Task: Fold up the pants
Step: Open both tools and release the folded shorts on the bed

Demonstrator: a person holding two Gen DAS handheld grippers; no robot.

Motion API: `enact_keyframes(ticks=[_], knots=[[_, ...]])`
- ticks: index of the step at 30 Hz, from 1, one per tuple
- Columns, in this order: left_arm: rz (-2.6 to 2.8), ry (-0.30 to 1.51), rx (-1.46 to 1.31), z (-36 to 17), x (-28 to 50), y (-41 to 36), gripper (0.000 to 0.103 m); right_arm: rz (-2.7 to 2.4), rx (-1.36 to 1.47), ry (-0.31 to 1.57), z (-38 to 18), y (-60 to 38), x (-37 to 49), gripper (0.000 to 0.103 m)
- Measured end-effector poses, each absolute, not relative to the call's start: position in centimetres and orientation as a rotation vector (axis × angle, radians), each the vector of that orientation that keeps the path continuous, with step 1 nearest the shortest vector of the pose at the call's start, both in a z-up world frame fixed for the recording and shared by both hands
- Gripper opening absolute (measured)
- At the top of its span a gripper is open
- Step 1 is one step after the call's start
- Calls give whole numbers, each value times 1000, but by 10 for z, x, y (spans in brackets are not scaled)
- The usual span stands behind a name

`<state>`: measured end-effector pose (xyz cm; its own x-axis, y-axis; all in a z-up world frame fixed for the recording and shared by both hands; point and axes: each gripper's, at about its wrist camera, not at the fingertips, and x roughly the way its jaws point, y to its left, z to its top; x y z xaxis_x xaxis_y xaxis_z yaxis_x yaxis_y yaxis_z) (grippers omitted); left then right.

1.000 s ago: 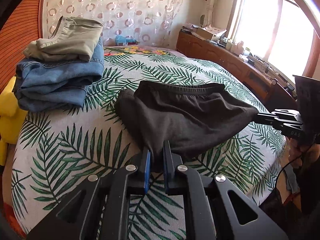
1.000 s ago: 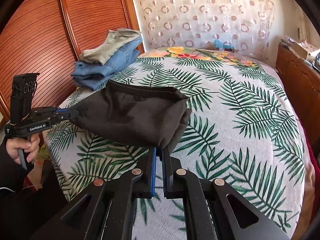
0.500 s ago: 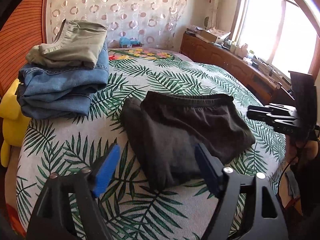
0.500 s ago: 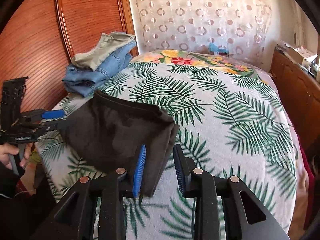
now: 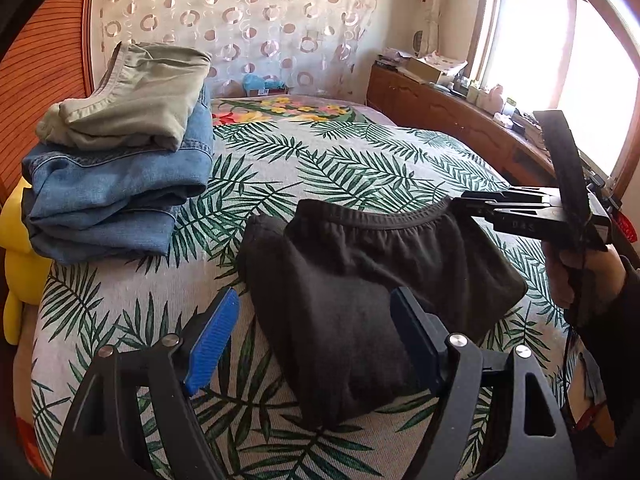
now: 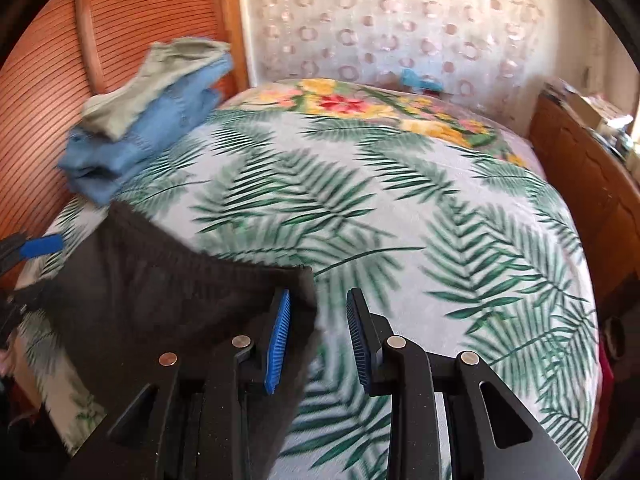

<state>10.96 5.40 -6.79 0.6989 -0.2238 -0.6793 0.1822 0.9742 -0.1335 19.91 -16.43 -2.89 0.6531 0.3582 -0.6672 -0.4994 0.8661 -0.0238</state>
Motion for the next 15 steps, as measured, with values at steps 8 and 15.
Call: enact_keyframes(ticks=[8,15], knots=[[-209,761,-56,-67,123,57,79,499,-155,712,-31,-167,194,30],[-207,760,-42,-68,131,54,79,546,-129,707,-27,-178,177,53]])
